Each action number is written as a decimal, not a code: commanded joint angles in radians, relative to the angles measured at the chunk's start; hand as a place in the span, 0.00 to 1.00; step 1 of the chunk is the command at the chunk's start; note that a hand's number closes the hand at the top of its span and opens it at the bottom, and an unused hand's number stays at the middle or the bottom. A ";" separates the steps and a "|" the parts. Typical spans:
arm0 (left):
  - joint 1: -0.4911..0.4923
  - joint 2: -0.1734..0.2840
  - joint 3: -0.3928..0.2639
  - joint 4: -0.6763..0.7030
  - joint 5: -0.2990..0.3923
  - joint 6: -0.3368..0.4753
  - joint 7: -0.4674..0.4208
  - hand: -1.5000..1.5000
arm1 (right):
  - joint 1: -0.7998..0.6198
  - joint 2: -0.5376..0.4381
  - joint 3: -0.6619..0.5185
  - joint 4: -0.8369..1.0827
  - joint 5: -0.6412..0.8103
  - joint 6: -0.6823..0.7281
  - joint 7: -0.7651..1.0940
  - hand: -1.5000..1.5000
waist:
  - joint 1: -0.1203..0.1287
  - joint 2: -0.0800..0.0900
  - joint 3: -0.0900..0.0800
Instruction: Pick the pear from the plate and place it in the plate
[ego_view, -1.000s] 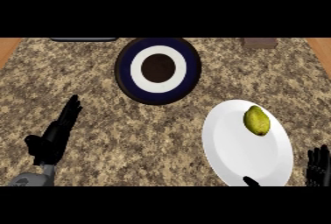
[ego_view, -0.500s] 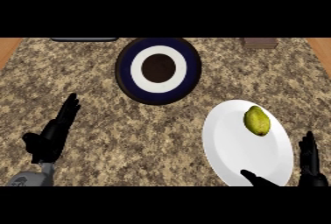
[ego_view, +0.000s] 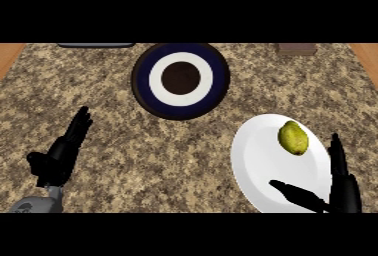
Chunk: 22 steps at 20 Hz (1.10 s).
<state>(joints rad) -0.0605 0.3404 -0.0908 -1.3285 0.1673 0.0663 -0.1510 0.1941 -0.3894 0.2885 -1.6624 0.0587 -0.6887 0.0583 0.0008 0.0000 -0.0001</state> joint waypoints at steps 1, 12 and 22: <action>0.022 0.020 0.057 -0.021 0.001 -0.072 0.014 0.50 | -0.032 0.060 0.003 0.021 0.080 0.006 0.055 0.00 | 0.000 0.000 0.000; -0.010 -0.062 0.081 -0.037 -0.087 -0.043 0.075 0.50 | -0.185 0.123 -0.105 0.215 0.142 0.119 0.061 0.00 | 0.000 0.000 0.000; 0.105 -0.114 0.073 -0.082 -0.140 -0.073 -0.008 0.50 | -0.292 0.222 -0.128 0.354 0.220 0.118 -0.069 1.00 | 0.005 -0.001 0.000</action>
<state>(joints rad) -0.0355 0.2557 0.0086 -1.3444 0.0573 -0.0115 -0.1446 -0.0394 -0.2163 0.1561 -1.3659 0.2261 -0.5428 -0.0135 0.0007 -0.0015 -0.0015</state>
